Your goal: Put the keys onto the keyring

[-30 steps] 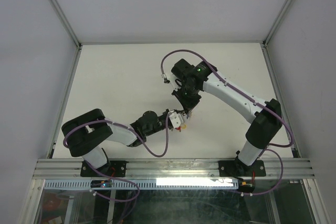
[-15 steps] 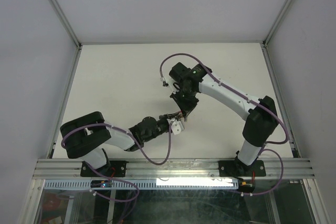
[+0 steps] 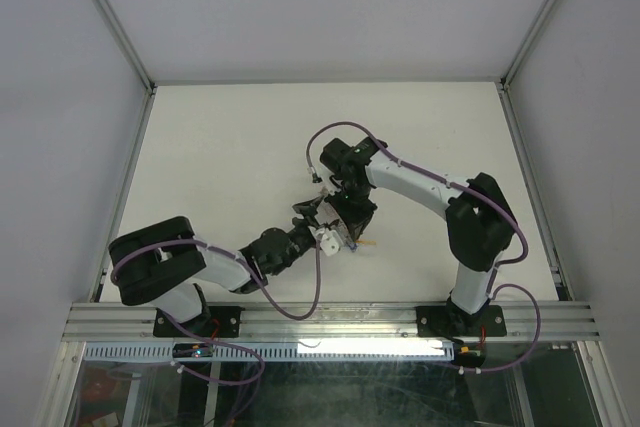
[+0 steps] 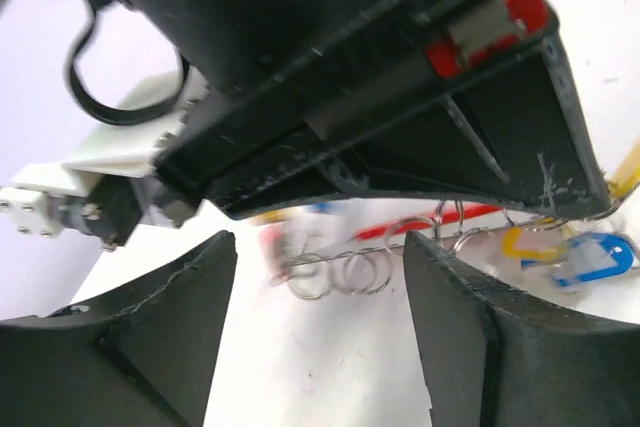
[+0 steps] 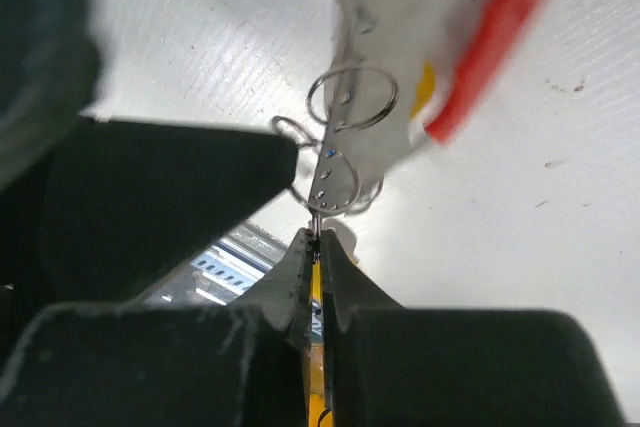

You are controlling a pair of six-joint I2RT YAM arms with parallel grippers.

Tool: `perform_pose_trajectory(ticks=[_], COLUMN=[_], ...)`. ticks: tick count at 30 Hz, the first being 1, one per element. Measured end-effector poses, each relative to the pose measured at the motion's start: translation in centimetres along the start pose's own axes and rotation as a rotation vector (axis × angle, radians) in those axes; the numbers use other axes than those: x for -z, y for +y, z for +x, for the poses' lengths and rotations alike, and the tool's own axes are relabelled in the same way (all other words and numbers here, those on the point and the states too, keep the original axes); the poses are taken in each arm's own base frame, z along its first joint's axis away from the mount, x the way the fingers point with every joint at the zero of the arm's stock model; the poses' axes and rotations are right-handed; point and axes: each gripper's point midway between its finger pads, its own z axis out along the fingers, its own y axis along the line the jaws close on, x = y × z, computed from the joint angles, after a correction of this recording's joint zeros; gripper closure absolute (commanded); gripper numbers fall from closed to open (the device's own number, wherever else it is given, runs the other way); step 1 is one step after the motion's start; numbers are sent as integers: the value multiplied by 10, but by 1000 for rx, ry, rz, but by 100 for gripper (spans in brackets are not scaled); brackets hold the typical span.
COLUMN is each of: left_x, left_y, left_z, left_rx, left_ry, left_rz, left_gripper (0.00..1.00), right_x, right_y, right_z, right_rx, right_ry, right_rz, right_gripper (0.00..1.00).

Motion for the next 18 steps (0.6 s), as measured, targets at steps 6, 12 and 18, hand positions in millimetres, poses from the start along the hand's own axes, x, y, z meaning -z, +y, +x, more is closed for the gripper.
perform_pose_trajectory(ticks=[6, 12, 18], left_x=[23, 52, 59], left_y=[13, 40, 23], left_z=[-36, -93, -79], left_rx=[140, 350, 538], left_ry=[-118, -292, -219], left_rz=[13, 19, 74], left_gripper=[37, 41, 48], right_x=[-2, -2, 1], right_y=[-2, -2, 1], right_z=[-3, -10, -11], right_rx=[-5, -7, -53], right_ry=[-15, -49, -132], right_rz=[-19, -64, -170], right_gripper=[100, 100, 100])
